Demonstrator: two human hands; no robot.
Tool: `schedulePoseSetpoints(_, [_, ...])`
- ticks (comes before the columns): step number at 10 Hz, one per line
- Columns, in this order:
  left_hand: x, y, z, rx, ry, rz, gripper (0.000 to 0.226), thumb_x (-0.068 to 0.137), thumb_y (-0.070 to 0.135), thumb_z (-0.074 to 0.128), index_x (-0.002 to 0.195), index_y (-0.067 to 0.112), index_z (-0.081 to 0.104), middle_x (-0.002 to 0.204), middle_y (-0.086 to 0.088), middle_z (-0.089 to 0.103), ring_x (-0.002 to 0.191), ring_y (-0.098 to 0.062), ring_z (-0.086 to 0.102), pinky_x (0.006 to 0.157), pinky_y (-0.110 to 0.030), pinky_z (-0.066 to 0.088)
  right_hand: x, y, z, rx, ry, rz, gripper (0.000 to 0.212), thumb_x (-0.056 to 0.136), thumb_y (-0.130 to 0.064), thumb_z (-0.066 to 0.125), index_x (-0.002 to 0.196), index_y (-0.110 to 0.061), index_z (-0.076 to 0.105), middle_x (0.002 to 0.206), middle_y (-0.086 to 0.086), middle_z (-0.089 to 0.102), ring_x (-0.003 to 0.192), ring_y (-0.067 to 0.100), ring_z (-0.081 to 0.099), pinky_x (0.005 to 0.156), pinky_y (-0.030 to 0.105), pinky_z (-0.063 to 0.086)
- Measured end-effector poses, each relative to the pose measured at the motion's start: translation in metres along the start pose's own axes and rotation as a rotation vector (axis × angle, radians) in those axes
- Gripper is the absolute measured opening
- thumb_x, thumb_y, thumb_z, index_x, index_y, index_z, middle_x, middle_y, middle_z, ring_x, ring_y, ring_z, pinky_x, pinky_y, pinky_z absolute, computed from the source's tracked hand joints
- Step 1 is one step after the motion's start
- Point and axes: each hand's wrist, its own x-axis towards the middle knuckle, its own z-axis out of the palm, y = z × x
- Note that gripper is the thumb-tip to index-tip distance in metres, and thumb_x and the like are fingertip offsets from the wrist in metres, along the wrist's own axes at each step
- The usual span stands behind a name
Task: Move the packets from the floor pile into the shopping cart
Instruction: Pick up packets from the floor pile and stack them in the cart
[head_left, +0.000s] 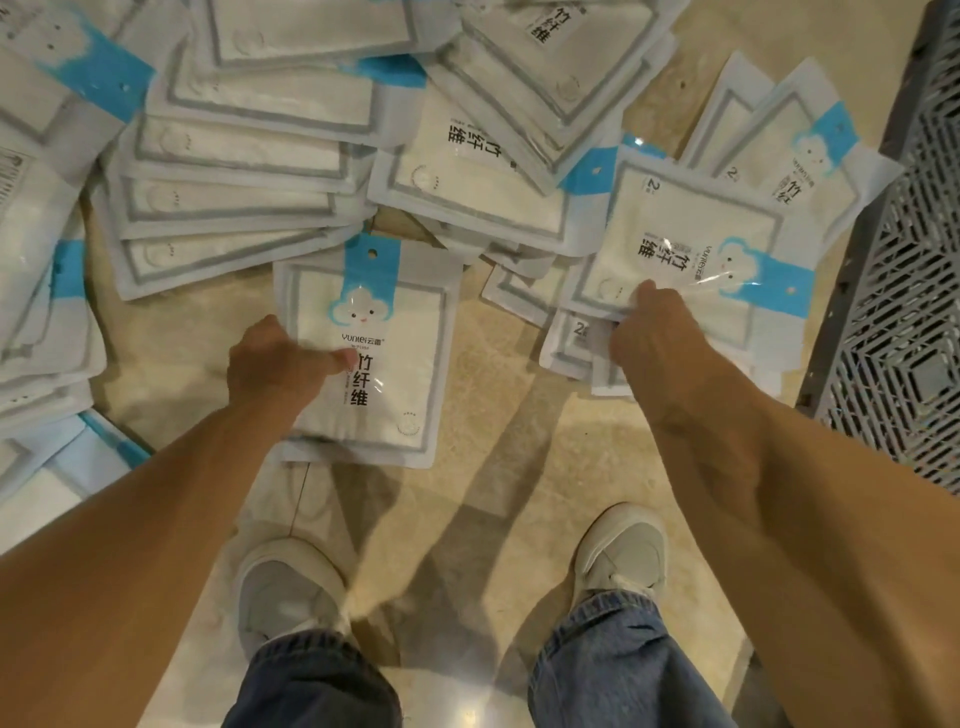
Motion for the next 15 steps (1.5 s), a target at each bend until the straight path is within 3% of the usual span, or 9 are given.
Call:
schedulePoseSetpoints(1, [-0.014, -0.013, -0.006, -0.317, -0.084, -0.015, 0.035, 0.073, 0.016, 0.090, 0.097, 0.016, 0.065, 0.090, -0.002, 0.069, 0.085, -0.023, 0.068, 0.061, -0.026, 0.049, 0.017, 0.022, -0.010, 0.787, 0.191, 0.148, 0.015, 0.100, -0.011, 0.057, 0.115, -0.010, 0.057, 0.091, 0.010, 0.051, 0.062, 0.011, 0.056, 0.043, 0.008, 0.036])
schedulePoseSetpoints(2, [-0.032, -0.027, -0.015, -0.443, -0.165, 0.015, 0.039, 0.076, -0.002, 0.083, 0.107, 0.015, 0.066, 0.089, 0.004, 0.069, 0.081, -0.011, 0.067, 0.065, -0.027, 0.056, 0.002, 0.038, -0.026, 0.985, 0.287, 0.189, 0.016, 0.091, -0.008, 0.075, 0.106, -0.011, 0.067, 0.088, 0.000, 0.070, 0.065, 0.016, 0.069, 0.057, 0.027, 0.058])
schedulePoseSetpoints(4, [-0.073, -0.032, -0.040, -0.484, -0.217, 0.099, 0.037, 0.075, -0.007, 0.082, 0.099, 0.017, 0.068, 0.092, -0.001, 0.074, 0.079, -0.017, 0.071, 0.074, -0.032, 0.059, -0.028, 0.067, -0.068, 0.794, 0.234, 0.185, 0.022, 0.096, 0.002, 0.064, 0.093, -0.019, 0.059, 0.082, -0.003, 0.065, 0.062, 0.011, 0.063, 0.045, 0.021, 0.049])
schedulePoseSetpoints(6, [-0.124, 0.006, -0.099, -0.676, -0.237, 0.133, 0.043, 0.068, -0.002, 0.084, 0.098, 0.024, 0.069, 0.082, 0.009, 0.078, 0.075, -0.009, 0.075, 0.061, -0.024, 0.060, -0.091, 0.046, -0.125, 0.551, 0.029, 0.105, 0.033, 0.091, -0.001, 0.071, 0.122, 0.006, 0.063, 0.075, 0.006, 0.073, 0.054, 0.016, 0.067, 0.040, 0.019, 0.045])
schedulePoseSetpoints(8, [-0.178, 0.064, -0.217, -0.762, -0.203, 0.192, 0.051, 0.070, -0.005, 0.083, 0.115, 0.013, 0.070, 0.104, -0.008, 0.078, 0.097, -0.030, 0.075, 0.088, -0.047, 0.057, -0.190, -0.061, -0.179, 0.504, -0.208, -0.097, 0.030, 0.090, -0.006, 0.075, 0.119, -0.005, 0.070, 0.109, 0.014, 0.078, 0.099, 0.032, 0.076, 0.085, 0.043, 0.061])
schedulePoseSetpoints(10, [-0.251, 0.131, -0.374, -0.861, -0.061, 0.256, 0.036, 0.073, -0.004, 0.083, 0.104, 0.010, 0.071, 0.087, -0.004, 0.079, 0.082, -0.028, 0.077, 0.064, -0.038, 0.063, -0.318, -0.203, -0.239, 0.420, -0.312, -0.336, 0.068, 0.061, -0.036, 0.096, 0.114, 0.000, 0.073, 0.106, 0.025, 0.075, 0.097, 0.043, 0.071, 0.097, 0.072, 0.049])
schedulePoseSetpoints(12, [-0.356, 0.167, -0.551, -0.975, 0.028, 0.343, 0.036, 0.076, -0.005, 0.080, 0.102, 0.017, 0.070, 0.096, -0.003, 0.079, 0.086, -0.026, 0.076, 0.079, -0.045, 0.060, -0.487, -0.333, -0.298, 0.408, -0.405, -0.497, 0.040, 0.083, -0.019, 0.083, 0.113, 0.005, 0.073, 0.104, 0.029, 0.075, 0.091, 0.047, 0.073, 0.072, 0.052, 0.061])
schedulePoseSetpoints(13, [-0.417, 0.165, -0.637, -1.018, 0.081, 0.375, 0.040, 0.076, -0.003, 0.081, 0.109, 0.015, 0.068, 0.100, -0.005, 0.079, 0.088, -0.028, 0.076, 0.079, -0.047, 0.061, -0.576, -0.378, -0.319, 0.452, -0.494, -0.539, 0.028, 0.090, -0.005, 0.073, 0.117, 0.003, 0.072, 0.099, 0.017, 0.079, 0.080, 0.027, 0.079, 0.058, 0.034, 0.062])
schedulePoseSetpoints(15, [-0.544, 0.104, -0.780, -1.133, 0.220, 0.384, 0.042, 0.076, -0.005, 0.079, 0.114, 0.010, 0.070, 0.102, -0.011, 0.078, 0.091, -0.033, 0.075, 0.080, -0.047, 0.060, -0.746, -0.423, -0.328, 0.441, -0.684, -0.592, 0.031, 0.091, -0.009, 0.073, 0.121, -0.001, 0.071, 0.106, 0.016, 0.078, 0.090, 0.029, 0.078, 0.066, 0.038, 0.065])
